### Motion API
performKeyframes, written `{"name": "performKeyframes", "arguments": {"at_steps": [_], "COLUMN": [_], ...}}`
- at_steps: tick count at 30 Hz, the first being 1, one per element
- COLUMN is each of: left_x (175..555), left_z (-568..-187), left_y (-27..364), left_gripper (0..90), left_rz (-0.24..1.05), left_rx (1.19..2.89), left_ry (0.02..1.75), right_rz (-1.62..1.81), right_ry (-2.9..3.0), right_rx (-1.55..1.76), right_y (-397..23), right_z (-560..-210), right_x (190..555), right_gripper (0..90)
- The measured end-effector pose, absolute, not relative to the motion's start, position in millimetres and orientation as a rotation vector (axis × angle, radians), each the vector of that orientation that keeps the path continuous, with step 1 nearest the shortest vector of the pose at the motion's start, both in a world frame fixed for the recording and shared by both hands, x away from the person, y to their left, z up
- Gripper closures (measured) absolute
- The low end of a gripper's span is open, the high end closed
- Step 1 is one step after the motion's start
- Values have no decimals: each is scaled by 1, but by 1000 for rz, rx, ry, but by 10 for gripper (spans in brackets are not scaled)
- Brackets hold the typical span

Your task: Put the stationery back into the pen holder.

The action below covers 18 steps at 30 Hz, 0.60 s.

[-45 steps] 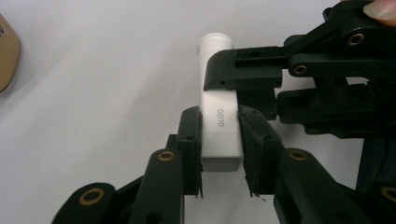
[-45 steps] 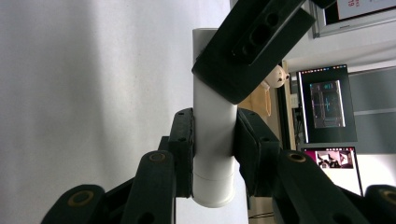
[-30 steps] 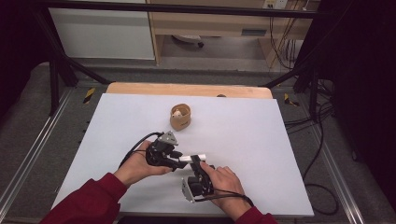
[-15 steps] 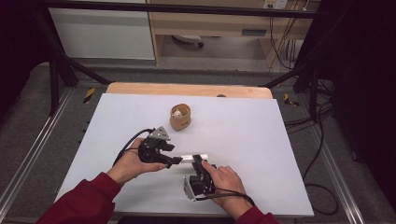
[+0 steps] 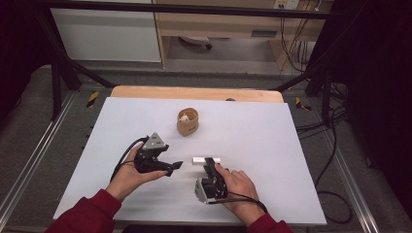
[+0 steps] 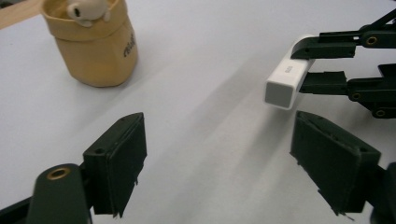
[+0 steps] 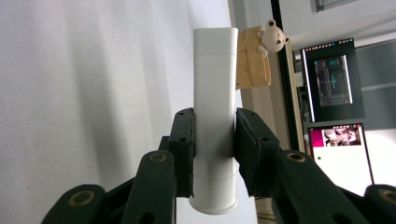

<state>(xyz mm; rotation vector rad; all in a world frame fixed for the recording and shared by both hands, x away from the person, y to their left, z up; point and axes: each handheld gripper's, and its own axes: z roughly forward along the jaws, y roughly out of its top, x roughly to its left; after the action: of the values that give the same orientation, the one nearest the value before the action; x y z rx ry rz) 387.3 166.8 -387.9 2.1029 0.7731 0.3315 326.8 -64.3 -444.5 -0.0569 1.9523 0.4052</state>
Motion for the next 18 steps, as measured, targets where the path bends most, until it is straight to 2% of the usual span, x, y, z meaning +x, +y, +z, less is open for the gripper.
{"name": "performKeyframes", "arguments": {"at_steps": [4,18], "left_x": [381,355], "left_z": [-393,-407], "left_y": [173,197], "left_gripper": [140,124], "left_rz": [369,513], "left_rx": [2069,1910], "left_ry": [800,863], "right_rz": [435,616], "right_ry": [1965,2020], "right_rx": [-14,183], "right_y": [-67,-79], "right_z": [-443,-433], "right_x": [330,340], "right_gripper": [692,692]}}
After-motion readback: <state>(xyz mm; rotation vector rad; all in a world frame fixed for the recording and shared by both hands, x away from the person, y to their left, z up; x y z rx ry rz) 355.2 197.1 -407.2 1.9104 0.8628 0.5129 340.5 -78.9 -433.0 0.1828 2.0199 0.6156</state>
